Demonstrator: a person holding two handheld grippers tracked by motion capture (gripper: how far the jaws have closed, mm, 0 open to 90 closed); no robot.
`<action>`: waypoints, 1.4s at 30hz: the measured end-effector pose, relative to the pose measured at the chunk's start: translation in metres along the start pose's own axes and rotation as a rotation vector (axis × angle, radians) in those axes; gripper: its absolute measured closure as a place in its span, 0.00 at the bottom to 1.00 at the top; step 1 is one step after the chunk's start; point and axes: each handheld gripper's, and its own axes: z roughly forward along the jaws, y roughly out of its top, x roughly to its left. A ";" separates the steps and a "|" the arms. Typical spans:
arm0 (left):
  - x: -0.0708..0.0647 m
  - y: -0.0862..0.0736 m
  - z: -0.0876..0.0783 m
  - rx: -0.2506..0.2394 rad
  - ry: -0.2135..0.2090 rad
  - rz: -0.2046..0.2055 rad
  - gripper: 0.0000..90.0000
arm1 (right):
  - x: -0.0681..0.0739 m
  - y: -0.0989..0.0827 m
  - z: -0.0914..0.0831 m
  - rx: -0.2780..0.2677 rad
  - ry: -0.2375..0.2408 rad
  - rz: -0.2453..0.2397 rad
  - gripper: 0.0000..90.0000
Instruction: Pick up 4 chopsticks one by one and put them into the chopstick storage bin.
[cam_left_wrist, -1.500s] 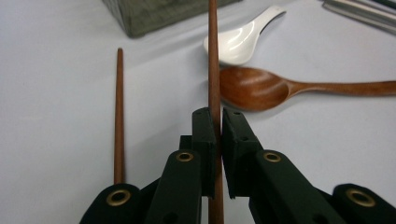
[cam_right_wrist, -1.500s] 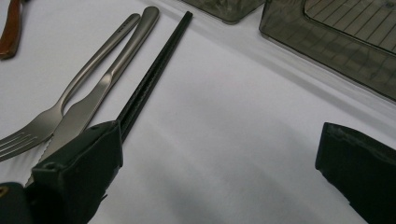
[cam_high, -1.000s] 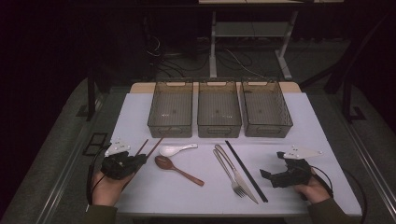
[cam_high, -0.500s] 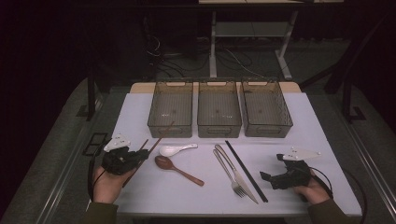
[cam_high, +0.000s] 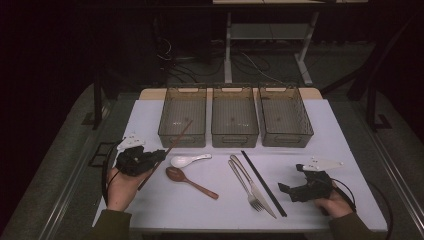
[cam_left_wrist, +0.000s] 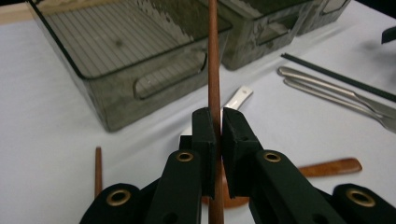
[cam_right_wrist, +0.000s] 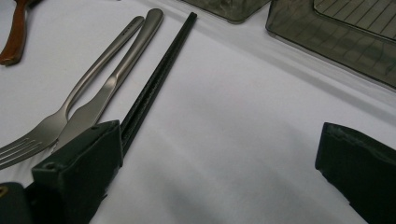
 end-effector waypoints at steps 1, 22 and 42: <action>0.000 0.002 0.002 -0.007 -0.001 -0.002 0.93 | 0.000 0.000 0.000 0.000 0.000 0.001 0.01; 0.010 0.045 0.029 -0.065 0.004 -0.015 0.93 | 0.000 0.001 0.001 -0.003 0.004 -0.002 0.01; 0.031 0.098 0.075 -0.044 0.057 -0.024 0.93 | -0.001 0.002 0.000 -0.008 0.006 0.001 0.01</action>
